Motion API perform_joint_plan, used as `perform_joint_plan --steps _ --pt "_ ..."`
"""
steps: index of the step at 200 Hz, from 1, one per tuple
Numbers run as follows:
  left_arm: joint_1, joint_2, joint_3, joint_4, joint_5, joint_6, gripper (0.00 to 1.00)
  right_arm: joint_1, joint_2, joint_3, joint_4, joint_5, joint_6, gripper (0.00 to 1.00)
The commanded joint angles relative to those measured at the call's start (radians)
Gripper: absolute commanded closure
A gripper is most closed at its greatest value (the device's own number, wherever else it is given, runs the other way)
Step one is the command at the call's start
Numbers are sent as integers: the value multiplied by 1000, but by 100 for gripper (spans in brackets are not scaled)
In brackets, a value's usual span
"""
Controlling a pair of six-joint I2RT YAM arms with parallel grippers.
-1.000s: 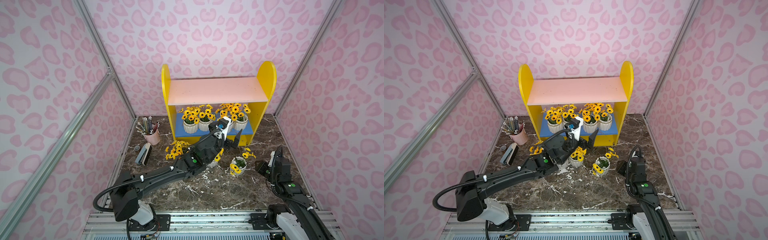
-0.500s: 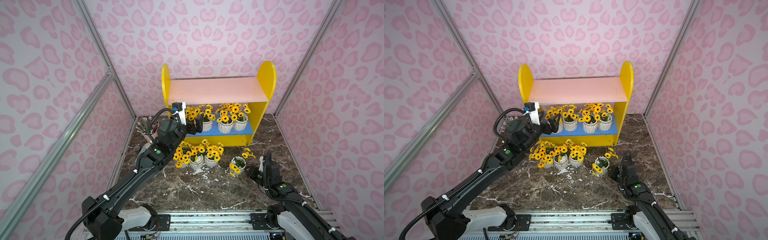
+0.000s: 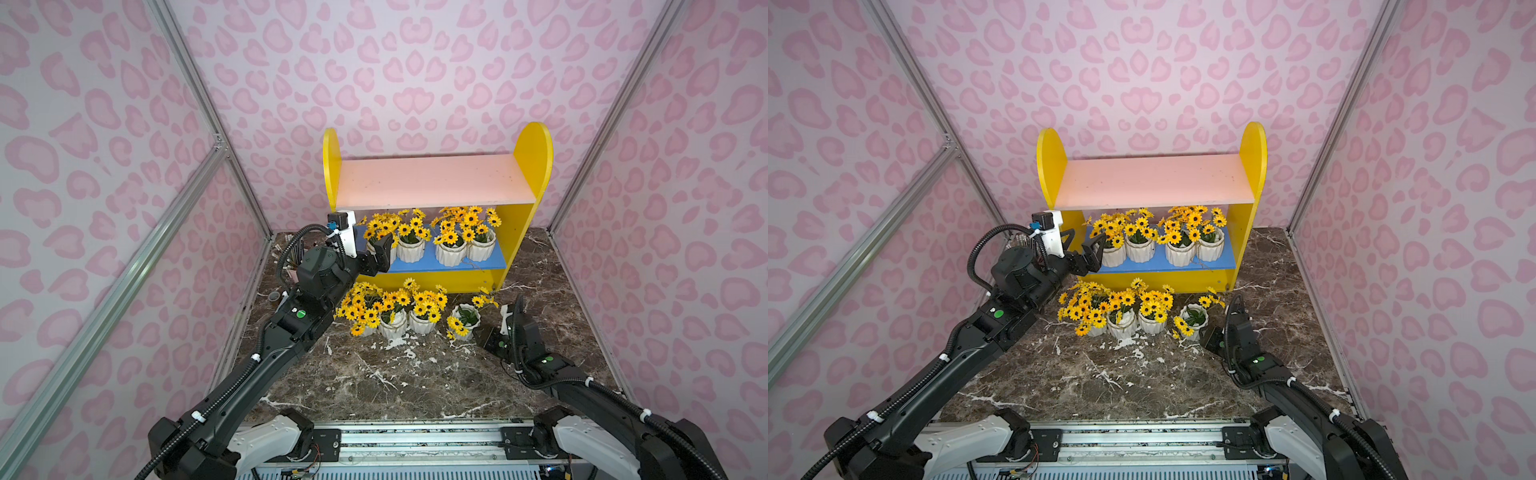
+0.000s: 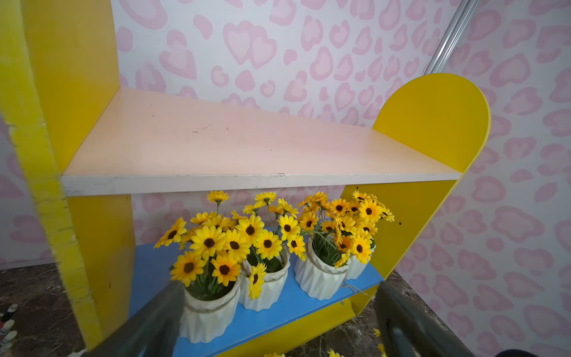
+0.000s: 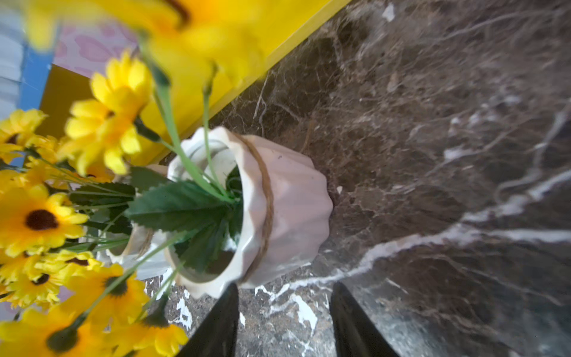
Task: Take the sunflower pots off the shelves
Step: Move the sunflower pot to the center of the board.
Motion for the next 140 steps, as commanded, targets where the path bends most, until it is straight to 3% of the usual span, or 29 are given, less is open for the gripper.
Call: perform_joint_plan --steps 1,61,140 --pt "6 -20 -12 46 16 -8 2 19 65 41 102 2 10 47" --pt "11 -37 -24 54 18 0 2 45 174 100 161 -4 -46 48" --pt "15 -52 -28 59 36 5 2 56 112 58 240 -103 -207 49"
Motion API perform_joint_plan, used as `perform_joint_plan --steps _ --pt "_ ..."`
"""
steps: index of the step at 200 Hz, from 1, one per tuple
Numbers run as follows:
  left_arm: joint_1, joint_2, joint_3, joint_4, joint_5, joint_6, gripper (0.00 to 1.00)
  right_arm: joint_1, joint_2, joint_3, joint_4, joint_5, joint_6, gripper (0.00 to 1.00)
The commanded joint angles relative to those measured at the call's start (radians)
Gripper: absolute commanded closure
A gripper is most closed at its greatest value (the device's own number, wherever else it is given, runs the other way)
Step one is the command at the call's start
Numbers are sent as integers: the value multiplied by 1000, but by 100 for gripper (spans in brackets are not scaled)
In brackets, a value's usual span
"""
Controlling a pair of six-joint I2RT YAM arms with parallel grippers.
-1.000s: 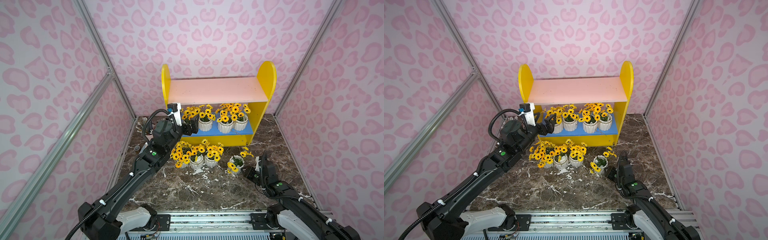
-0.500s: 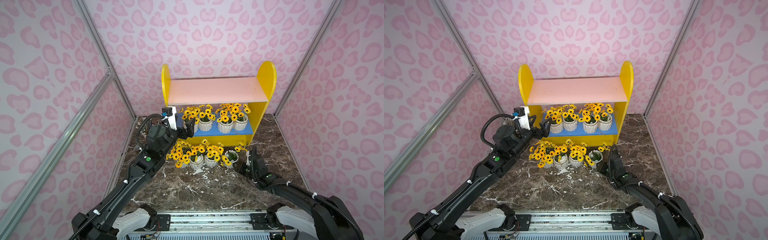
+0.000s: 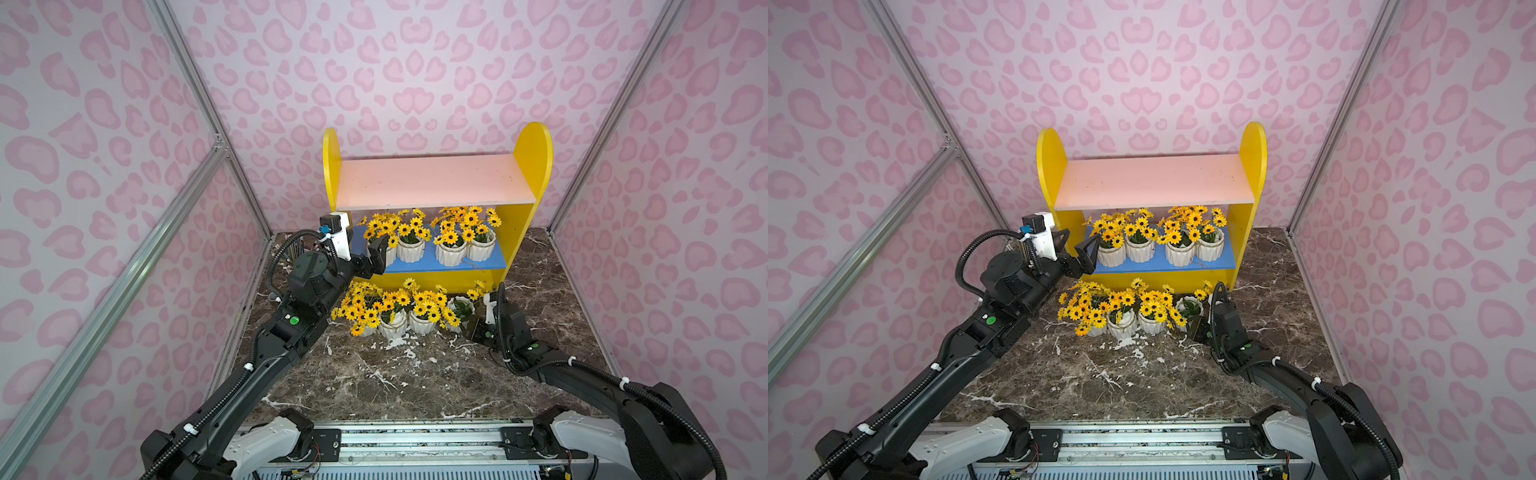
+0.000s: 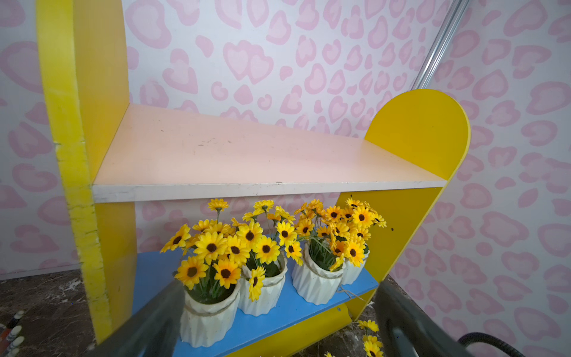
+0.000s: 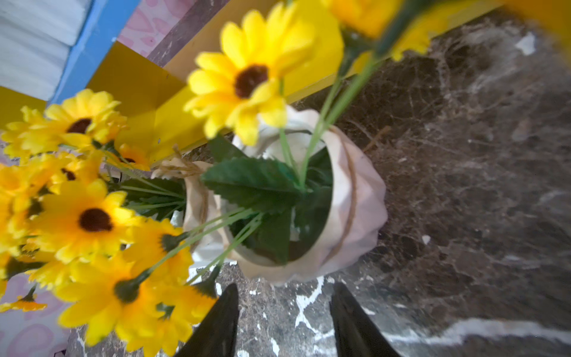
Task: Take the sunflower pots off the shelves
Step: Move the sunflower pot to the center of the board, then adjust the sunflower pot at the center of the board.
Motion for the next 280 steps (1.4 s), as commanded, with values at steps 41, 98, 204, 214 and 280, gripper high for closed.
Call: perform_joint_plan --steps 41,98,204,214,280 --pt "1 -21 -10 47 20 4 2 6 -13 26 26 -100 -144 52" --pt "1 -26 -10 48 39 7 2 9 -198 75 -230 -13 -174 52" --pt "1 42 -7 65 182 -50 0 -171 -92 361 -152 133 -283 14" --pt "1 40 -8 65 184 -50 0 -185 -20 409 -151 132 -288 13" --pt "5 28 -10 80 224 -60 0 -208 249 610 -165 123 -331 9"
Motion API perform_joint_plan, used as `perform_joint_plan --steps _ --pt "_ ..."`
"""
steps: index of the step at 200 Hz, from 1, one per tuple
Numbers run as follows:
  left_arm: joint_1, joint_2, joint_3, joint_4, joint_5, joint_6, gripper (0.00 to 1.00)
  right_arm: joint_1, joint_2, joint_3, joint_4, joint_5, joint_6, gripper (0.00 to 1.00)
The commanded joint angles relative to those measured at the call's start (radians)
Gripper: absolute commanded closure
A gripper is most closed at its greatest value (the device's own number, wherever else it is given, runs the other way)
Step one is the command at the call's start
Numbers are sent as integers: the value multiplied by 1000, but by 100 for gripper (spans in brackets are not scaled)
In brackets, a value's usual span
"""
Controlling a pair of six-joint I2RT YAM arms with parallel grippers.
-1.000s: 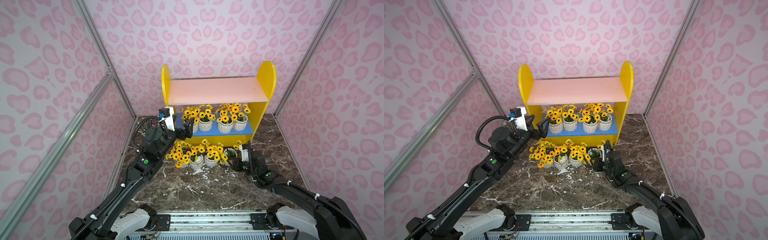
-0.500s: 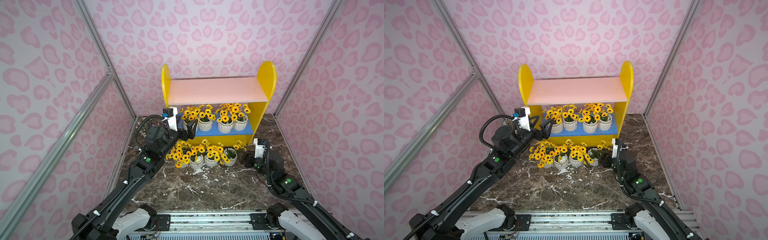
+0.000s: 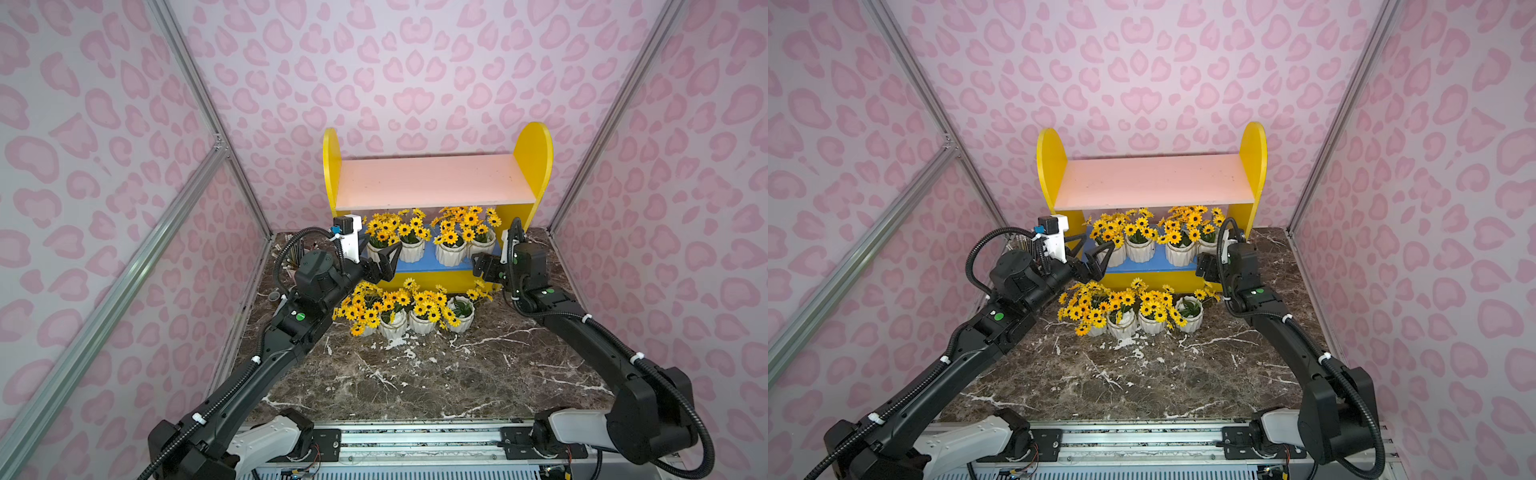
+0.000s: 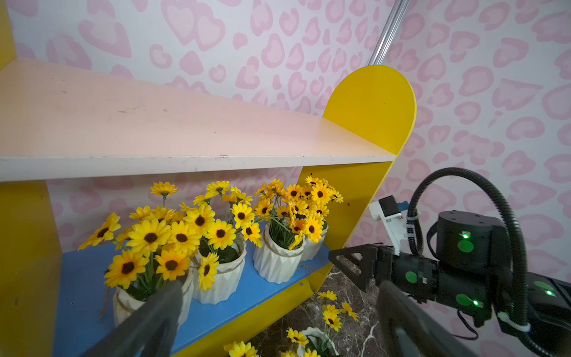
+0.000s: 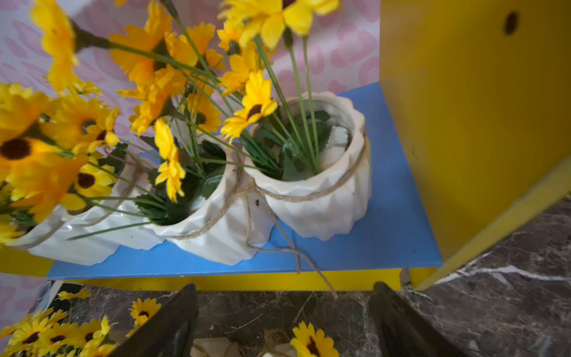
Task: Take the sunflower pots off the shelves
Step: Adjust the sunflower pot at the center of the board.
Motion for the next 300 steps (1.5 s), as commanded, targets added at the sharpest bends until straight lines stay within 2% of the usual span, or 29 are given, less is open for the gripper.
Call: perform_joint_plan --steps 1,99,118,125,154,185,227,300 --pt "4 -8 -1 59 32 -15 0 -4 46 33 37 5 -15 9" --pt "22 0 -10 82 74 -39 1 2 191 110 62 -47 -16 9" --pt "29 0 -13 92 87 -48 1 14 195 100 78 -58 -8 7" --pt "30 0 -15 93 88 -49 1 16 199 101 77 -64 -3 2" --pt "31 4 -13 94 97 -52 1 22 215 99 88 -85 20 2" --pt "31 4 -17 99 100 -51 1 31 225 115 80 -67 17 2" --pt "34 2 -17 99 101 -49 1 -2 190 116 33 22 16 2" --pt "40 4 -22 110 115 -54 1 -25 191 136 74 3 -85 2"
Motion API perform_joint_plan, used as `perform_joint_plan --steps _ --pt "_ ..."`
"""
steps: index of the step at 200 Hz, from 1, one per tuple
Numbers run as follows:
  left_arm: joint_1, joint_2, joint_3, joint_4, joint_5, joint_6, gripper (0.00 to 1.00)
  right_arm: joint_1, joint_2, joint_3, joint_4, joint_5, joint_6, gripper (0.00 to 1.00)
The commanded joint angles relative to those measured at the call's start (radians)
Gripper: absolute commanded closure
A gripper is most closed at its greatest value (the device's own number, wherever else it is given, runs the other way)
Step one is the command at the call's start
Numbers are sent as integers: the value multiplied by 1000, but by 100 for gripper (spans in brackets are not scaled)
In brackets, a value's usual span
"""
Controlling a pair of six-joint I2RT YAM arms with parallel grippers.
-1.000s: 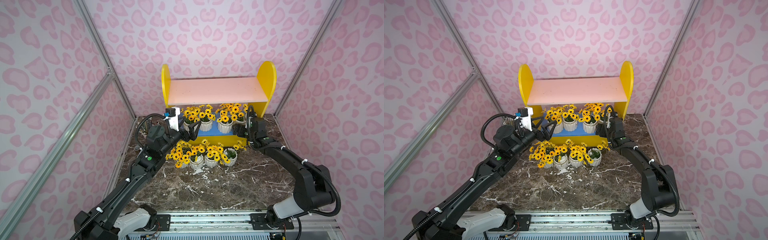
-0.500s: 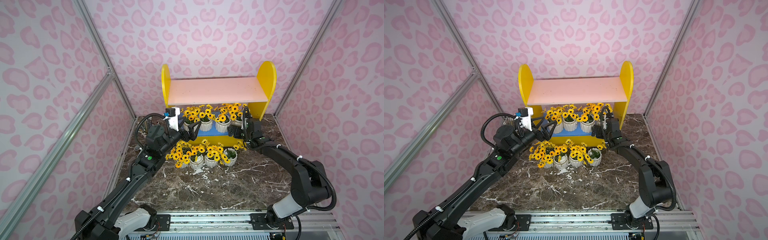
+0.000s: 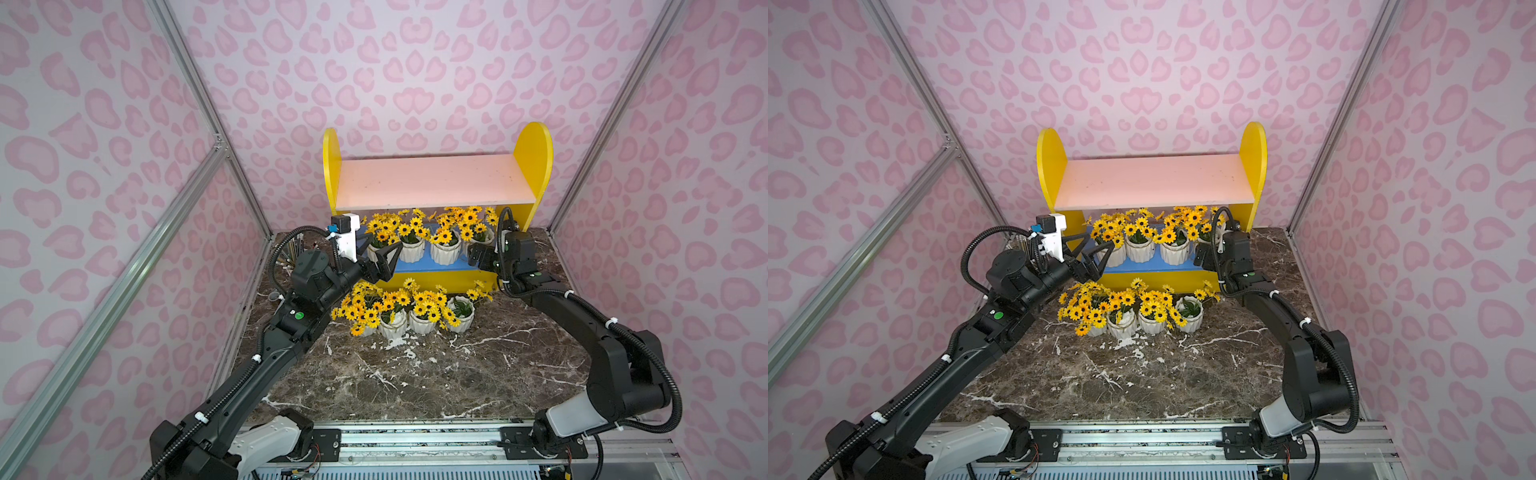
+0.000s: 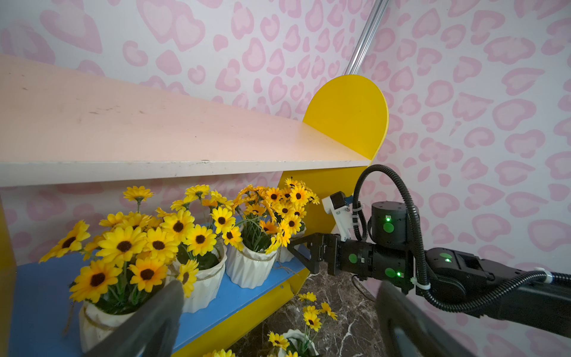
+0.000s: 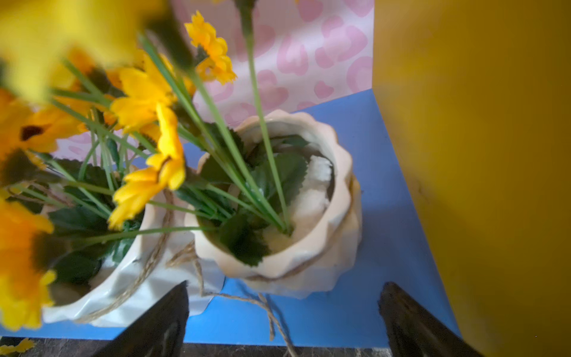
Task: Take the sunflower pots off the shelves
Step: Adjust the sunflower pot at the center of the board.
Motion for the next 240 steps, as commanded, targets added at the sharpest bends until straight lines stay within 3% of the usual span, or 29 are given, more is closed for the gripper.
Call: perform_joint_plan --steps 1,123,240 --pt "3 0 -7 51 8 -2 1 3 12 24 42 -12 -57 2" --pt "12 -15 -20 83 36 -1 1 30 9 -165 493 96 -186 1" --pt "18 -6 -21 85 47 1 1 24 113 -152 662 46 -191 2"
